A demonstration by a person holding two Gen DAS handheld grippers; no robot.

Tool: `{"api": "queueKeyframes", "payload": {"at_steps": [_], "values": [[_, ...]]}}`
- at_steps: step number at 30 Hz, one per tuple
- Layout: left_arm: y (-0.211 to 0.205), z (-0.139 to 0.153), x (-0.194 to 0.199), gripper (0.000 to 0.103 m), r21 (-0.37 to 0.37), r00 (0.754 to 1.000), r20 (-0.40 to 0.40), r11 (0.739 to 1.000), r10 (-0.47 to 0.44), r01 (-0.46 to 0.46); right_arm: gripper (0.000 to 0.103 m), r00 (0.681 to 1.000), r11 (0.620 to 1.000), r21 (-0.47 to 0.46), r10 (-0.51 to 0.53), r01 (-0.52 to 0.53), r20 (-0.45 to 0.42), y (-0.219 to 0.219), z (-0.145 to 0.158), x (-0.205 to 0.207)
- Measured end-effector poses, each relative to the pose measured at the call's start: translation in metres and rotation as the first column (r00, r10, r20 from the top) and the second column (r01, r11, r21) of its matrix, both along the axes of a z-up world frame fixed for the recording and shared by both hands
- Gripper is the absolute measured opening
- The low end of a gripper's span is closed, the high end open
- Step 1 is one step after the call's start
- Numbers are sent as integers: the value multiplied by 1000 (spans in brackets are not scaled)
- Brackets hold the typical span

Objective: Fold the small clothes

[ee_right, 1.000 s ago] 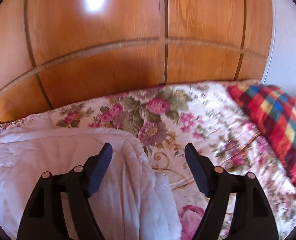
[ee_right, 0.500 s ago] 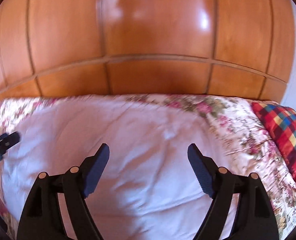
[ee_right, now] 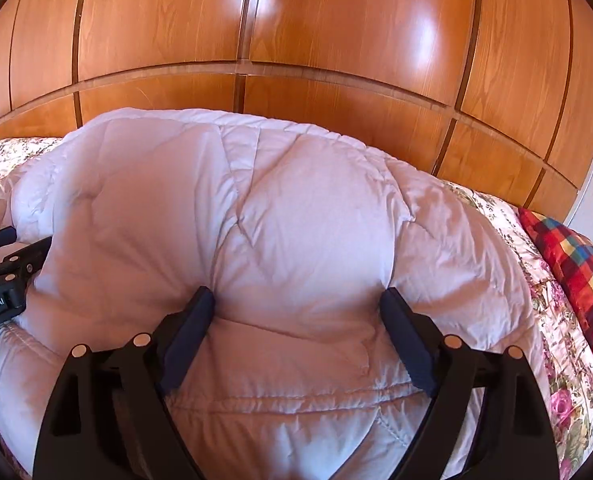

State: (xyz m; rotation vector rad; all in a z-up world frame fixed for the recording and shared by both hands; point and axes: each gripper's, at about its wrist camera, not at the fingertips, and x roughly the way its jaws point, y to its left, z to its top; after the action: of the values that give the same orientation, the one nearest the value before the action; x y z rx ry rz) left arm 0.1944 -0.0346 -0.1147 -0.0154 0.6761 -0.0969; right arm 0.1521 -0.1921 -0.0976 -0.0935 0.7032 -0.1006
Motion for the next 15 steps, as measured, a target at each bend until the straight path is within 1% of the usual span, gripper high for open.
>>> {"api": "queueKeyframes", "payload": {"at_steps": [5,11,13,15], "values": [[3,4,-7,83,-2,1000,2,1000,9,-9,88,1000,1000,5,-6,6,0,-1,8,-5],[19,13,-47,83,-68,1000,-4,997,22,-22,92,1000,997,79,-9,9,0,-8,24,-35],[24,14,-59,85,-84,1000,-9,996,26,-27,93,1000,997,74,1,0,-10,-6,26,-47],[28,16,-71,85,-100,1000,-12,995,26,-27,94,1000,998,61,0,2,-24,-5,28,-58]]}}
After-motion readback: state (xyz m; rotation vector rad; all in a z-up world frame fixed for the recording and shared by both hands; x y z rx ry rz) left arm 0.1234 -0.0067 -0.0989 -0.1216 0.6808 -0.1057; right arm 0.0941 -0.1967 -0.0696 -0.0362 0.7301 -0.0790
